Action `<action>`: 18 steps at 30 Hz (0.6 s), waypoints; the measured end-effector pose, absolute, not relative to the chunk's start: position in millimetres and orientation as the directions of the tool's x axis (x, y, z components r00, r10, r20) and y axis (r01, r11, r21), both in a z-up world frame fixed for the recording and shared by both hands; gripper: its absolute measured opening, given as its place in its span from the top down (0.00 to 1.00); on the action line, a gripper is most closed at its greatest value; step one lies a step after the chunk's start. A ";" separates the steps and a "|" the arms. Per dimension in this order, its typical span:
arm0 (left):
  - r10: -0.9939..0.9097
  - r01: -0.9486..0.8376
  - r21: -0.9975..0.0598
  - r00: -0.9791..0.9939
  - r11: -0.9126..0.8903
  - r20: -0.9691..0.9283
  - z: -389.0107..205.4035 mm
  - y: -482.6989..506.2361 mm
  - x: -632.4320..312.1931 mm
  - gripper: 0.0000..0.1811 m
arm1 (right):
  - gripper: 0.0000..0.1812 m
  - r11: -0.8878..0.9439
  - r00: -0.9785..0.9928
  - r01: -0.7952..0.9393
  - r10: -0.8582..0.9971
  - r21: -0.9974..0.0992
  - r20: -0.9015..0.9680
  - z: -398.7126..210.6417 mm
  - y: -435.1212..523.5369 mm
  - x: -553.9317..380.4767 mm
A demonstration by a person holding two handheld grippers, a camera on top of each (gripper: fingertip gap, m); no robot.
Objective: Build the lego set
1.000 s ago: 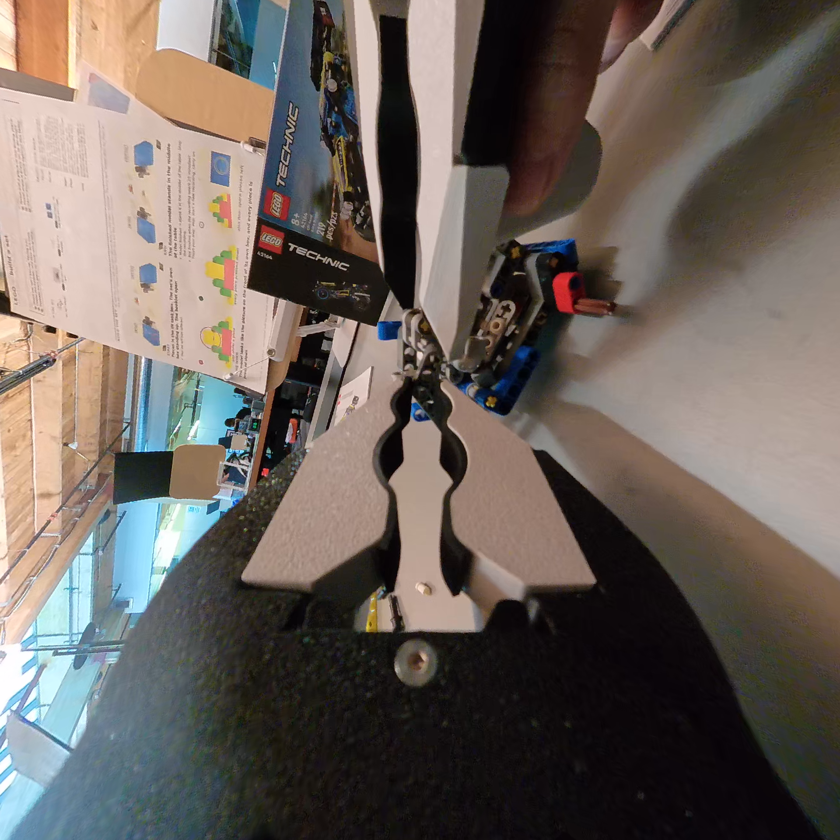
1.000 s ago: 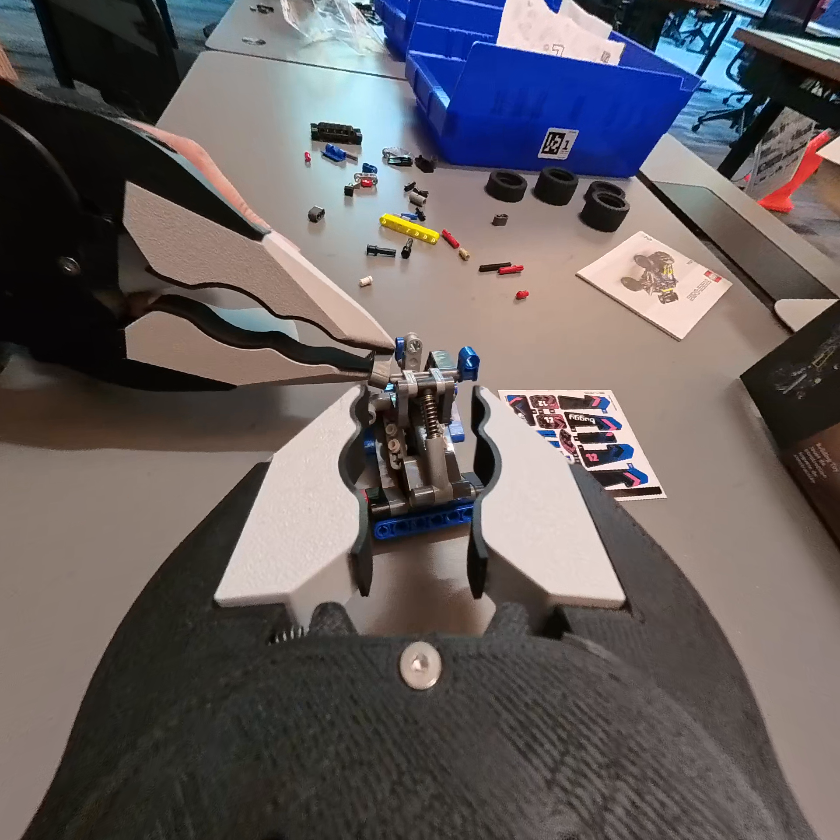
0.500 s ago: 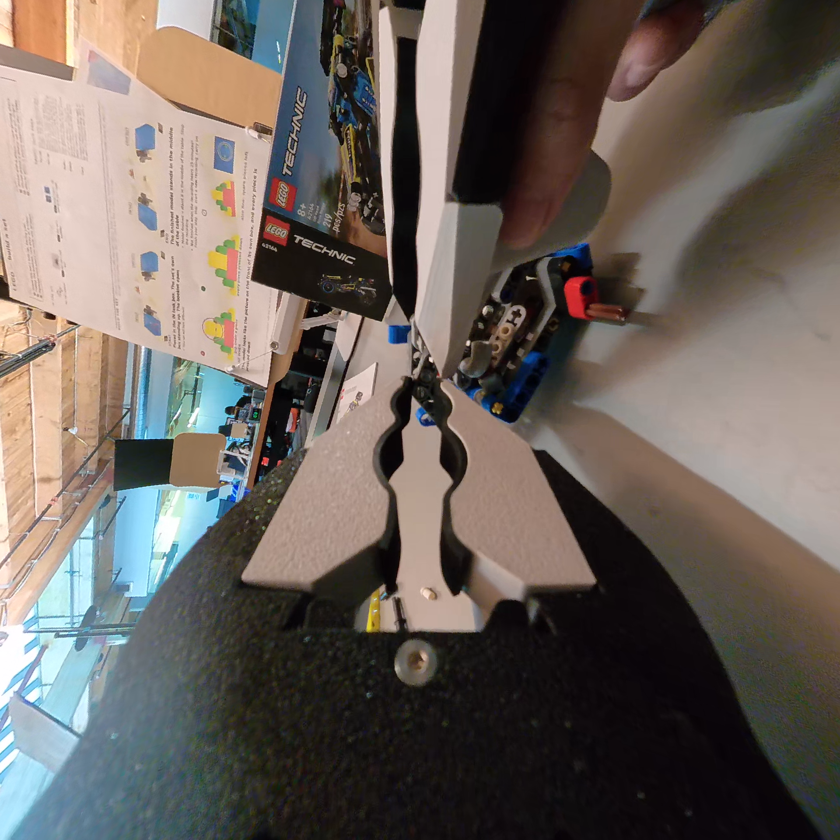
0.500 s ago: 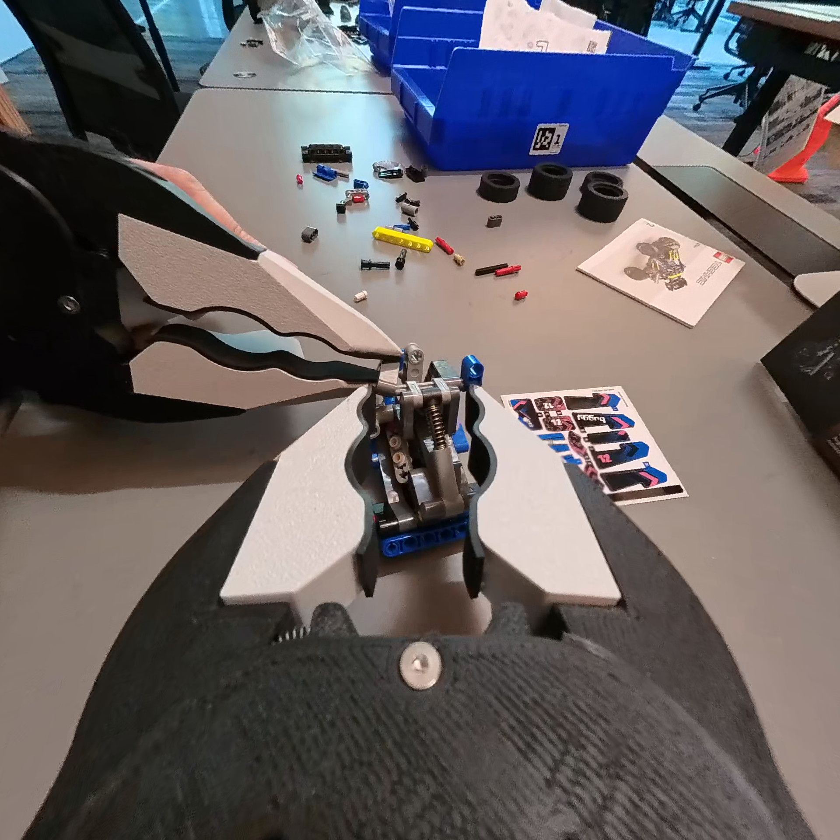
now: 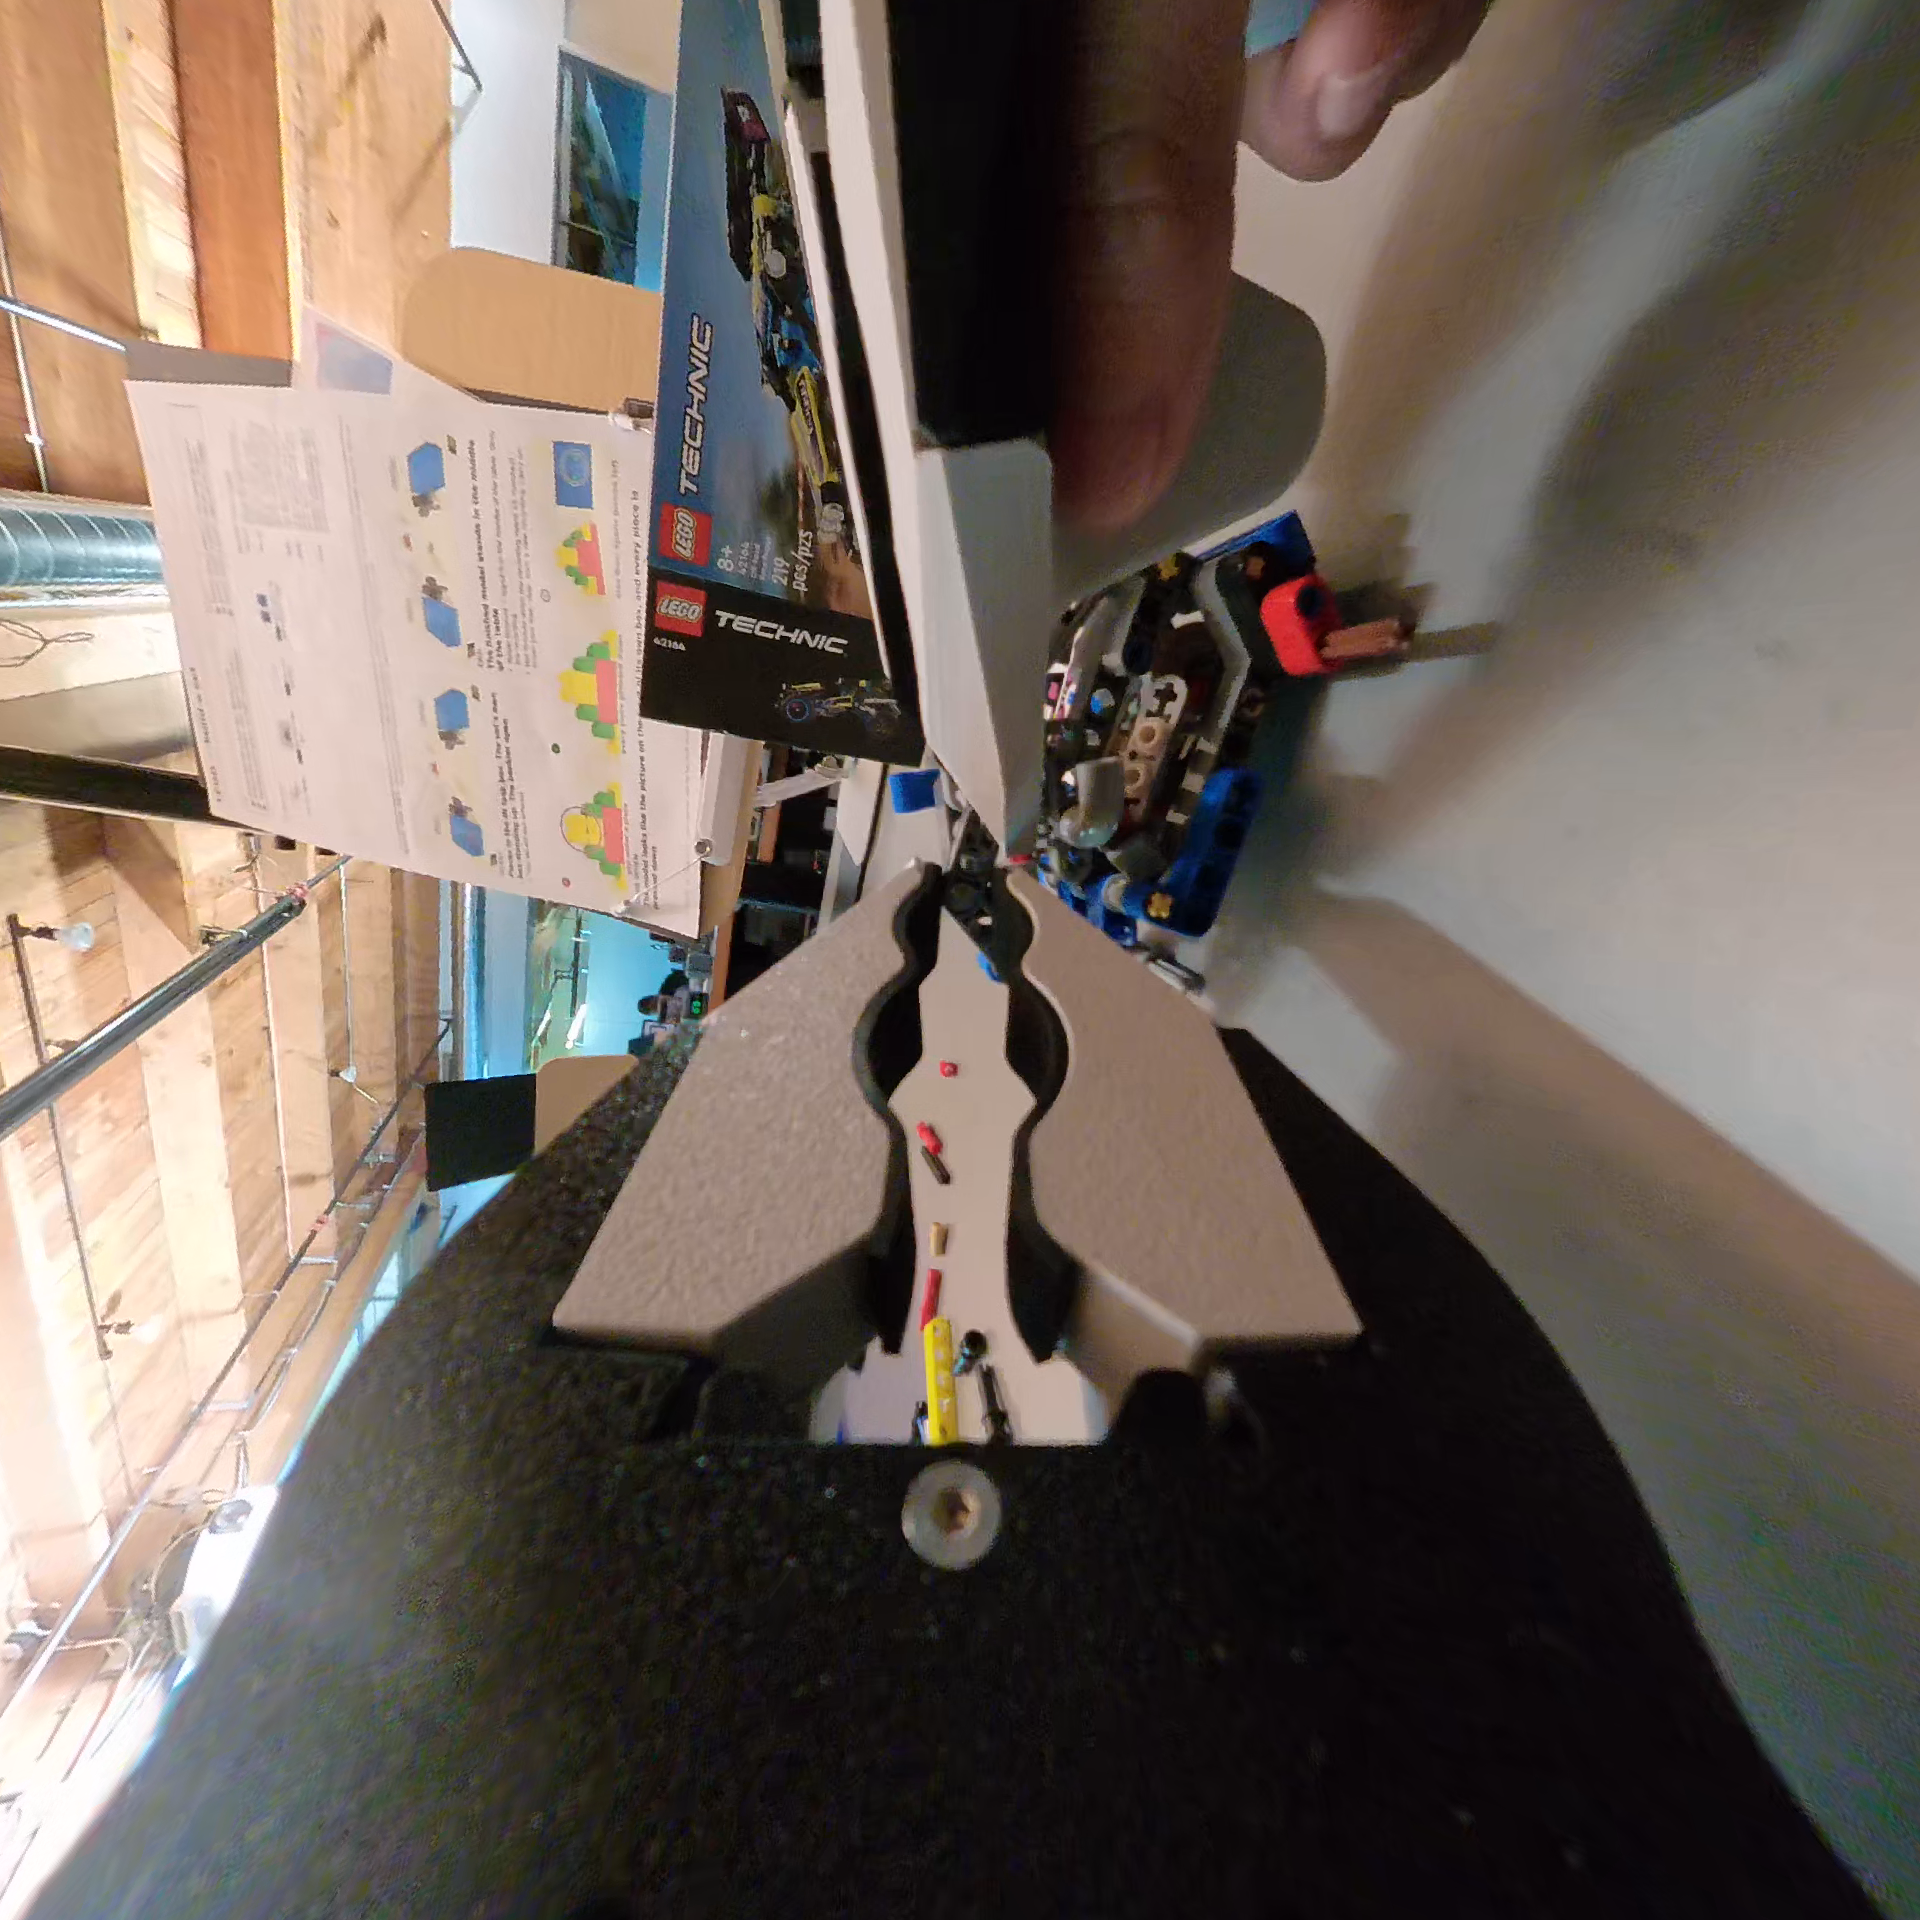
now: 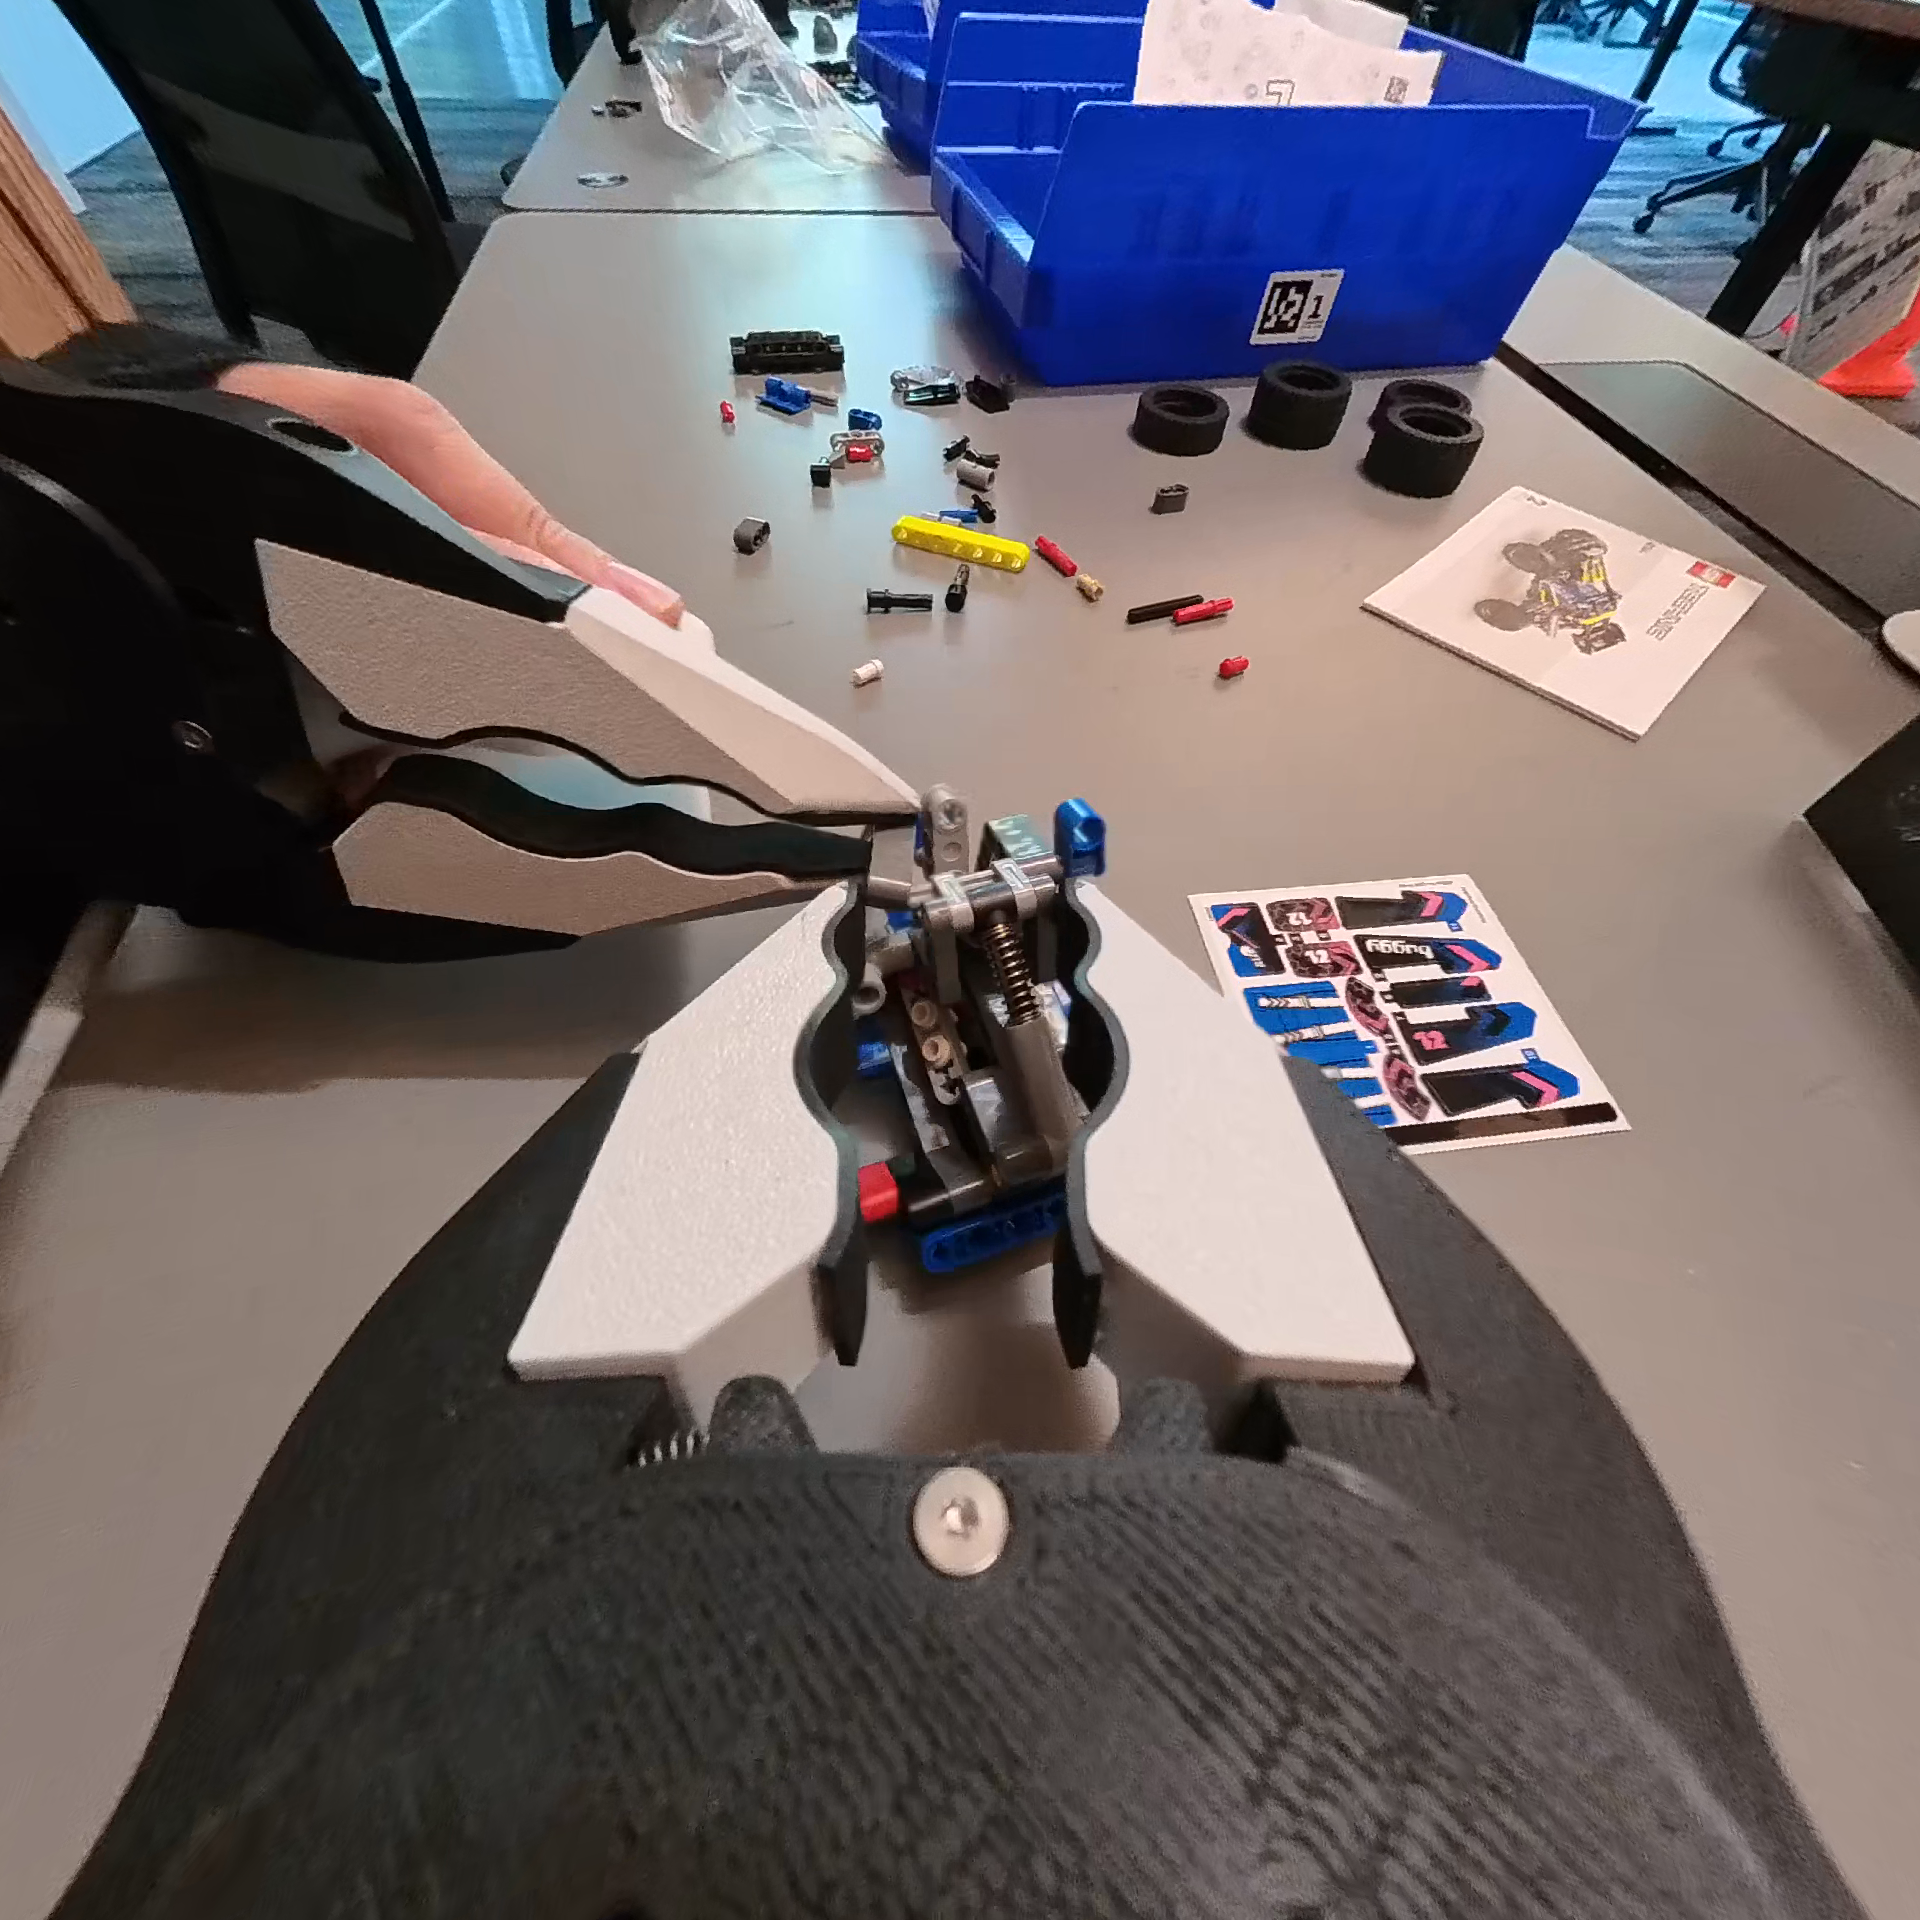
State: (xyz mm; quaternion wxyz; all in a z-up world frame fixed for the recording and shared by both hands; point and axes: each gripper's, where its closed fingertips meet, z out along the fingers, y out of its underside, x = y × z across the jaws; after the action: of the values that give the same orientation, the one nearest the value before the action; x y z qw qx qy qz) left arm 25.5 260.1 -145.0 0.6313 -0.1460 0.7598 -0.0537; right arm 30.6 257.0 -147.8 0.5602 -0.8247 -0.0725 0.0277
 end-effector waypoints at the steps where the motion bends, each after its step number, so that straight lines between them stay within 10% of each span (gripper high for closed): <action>1: -0.288 -0.148 -0.265 -0.161 0.953 -0.944 -145.2 259.3 25.1 0.97 | 0.81 -0.362 0.988 0.081 0.155 -0.929 0.026 -147.6 256.6 30.2; 18: -0.264 -0.099 -0.249 -0.177 0.963 -0.948 -147.3 254.0 18.0 0.97 | 0.81 -0.361 0.981 0.083 0.193 -0.929 0.013 -147.6 252.7 22.7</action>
State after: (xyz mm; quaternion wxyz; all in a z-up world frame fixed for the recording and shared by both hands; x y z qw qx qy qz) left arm 18.0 254.0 -147.3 0.6304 -0.1184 0.7644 -0.0654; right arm 22.7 252.7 -147.6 0.5590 -0.8235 -0.0838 0.0489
